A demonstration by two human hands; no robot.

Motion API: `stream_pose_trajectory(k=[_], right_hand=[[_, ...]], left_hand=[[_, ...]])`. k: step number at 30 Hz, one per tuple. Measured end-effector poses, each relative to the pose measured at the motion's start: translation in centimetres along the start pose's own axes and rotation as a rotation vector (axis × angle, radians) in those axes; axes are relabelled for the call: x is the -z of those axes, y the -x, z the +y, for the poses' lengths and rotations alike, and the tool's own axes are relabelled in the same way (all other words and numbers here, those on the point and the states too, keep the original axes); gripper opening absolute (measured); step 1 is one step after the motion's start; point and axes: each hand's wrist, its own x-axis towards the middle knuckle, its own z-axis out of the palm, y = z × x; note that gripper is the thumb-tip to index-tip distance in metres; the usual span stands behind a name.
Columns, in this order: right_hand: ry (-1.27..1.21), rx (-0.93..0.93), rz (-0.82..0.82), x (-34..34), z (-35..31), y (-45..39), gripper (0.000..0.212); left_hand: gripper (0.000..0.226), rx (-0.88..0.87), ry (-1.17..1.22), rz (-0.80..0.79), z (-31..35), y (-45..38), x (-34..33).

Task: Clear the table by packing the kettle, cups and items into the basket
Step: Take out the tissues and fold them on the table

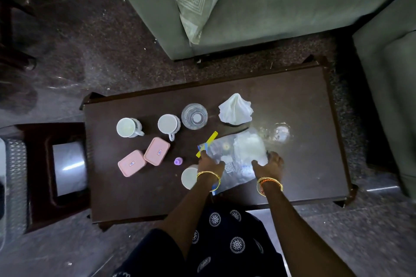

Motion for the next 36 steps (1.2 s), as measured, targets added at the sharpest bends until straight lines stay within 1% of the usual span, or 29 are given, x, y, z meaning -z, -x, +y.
stream_pose_trajectory(k=[2,4,6,8,9,11,13,14,16,18,20,22,23,24,25,27,29,30,31,33,36], right_hand=[[0.090,0.002,-0.082,-0.6,0.6,-0.6,0.072],[0.152,0.004,-0.113,-0.9,0.8,-1.3,0.073],[0.156,0.010,-0.114,-0.6,0.8,-2.0,0.058],[0.124,0.005,-0.092,0.2,0.9,-2.6,0.037],[0.091,-0.026,-0.059,0.8,0.9,-2.8,0.031],[0.045,-0.129,0.050,2.2,1.1,-2.9,0.027],[0.070,-0.178,0.191,3.4,1.3,-2.9,0.031],[0.085,-0.168,0.254,3.8,1.3,-2.8,0.035],[0.120,-0.108,0.338,4.4,1.2,-2.7,0.048],[0.171,-0.032,0.349,4.4,0.9,-2.7,0.055],[0.175,0.097,0.341,3.7,0.3,-2.2,0.045],[0.105,0.297,0.344,2.7,-0.7,-1.2,0.026],[0.051,0.403,0.325,1.9,-1.4,-0.4,0.018],[-0.009,0.485,0.271,1.1,-2.2,0.5,0.011],[-0.073,0.524,0.176,0.1,-3.0,1.6,0.008],[-0.142,0.486,-0.083,-1.9,-4.6,3.6,0.006],[-0.041,0.430,-0.337,-4.5,-5.6,5.5,0.007],[0.034,0.414,-0.436,-5.8,-5.7,6.3,0.015],[0.113,0.410,-0.499,-7.1,-5.7,6.8,0.024],[0.275,0.396,-0.529,-9.1,-5.7,7.6,0.040],[0.384,0.300,-0.530,-11.3,-5.5,8.4,0.046]], left_hand=[[0.083,0.035,0.000,0.020,0.2,-1.0,-0.4],[0.087,0.096,0.071,0.016,0.6,-1.8,-0.3],[0.081,0.132,0.128,-0.015,1.1,-1.8,0.0],[0.065,0.097,0.038,-0.017,1.5,-1.3,0.2],[0.056,0.070,-0.003,-0.005,1.6,-0.8,0.0],[0.044,0.035,0.002,-0.013,1.8,0.3,-0.8],[0.040,0.028,0.033,-0.086,1.7,1.5,-2.3],[0.041,0.032,0.046,-0.131,1.7,2.1,-3.1],[0.045,0.031,0.036,-0.184,1.5,3.0,-4.2],[0.046,-0.011,-0.069,-0.157,1.2,3.3,-4.4],[0.053,-0.094,-0.205,-0.081,0.9,3.4,-3.4],[0.053,-0.194,-0.221,0.008,0.4,3.6,-1.4],[0.047,-0.232,-0.167,0.068,0.0,3.7,-0.1],[0.038,-0.244,-0.113,0.139,-0.6,3.6,1.4],[0.030,-0.228,-0.066,0.214,-1.2,3.5,3.0],[0.020,-0.182,0.043,0.335,-2.4,2.9,6.1],[0.022,-0.150,0.140,0.414,-3.5,1.4,9.1],[0.025,-0.123,0.153,0.426,-4.0,0.2,10.5],[0.029,-0.101,0.138,0.413,-4.4,-1.2,11.6],[0.033,-0.080,0.099,0.325,-4.6,-4.0,13.1],[0.041,-0.030,0.151,0.203,-4.2,-7.5,13.8]])
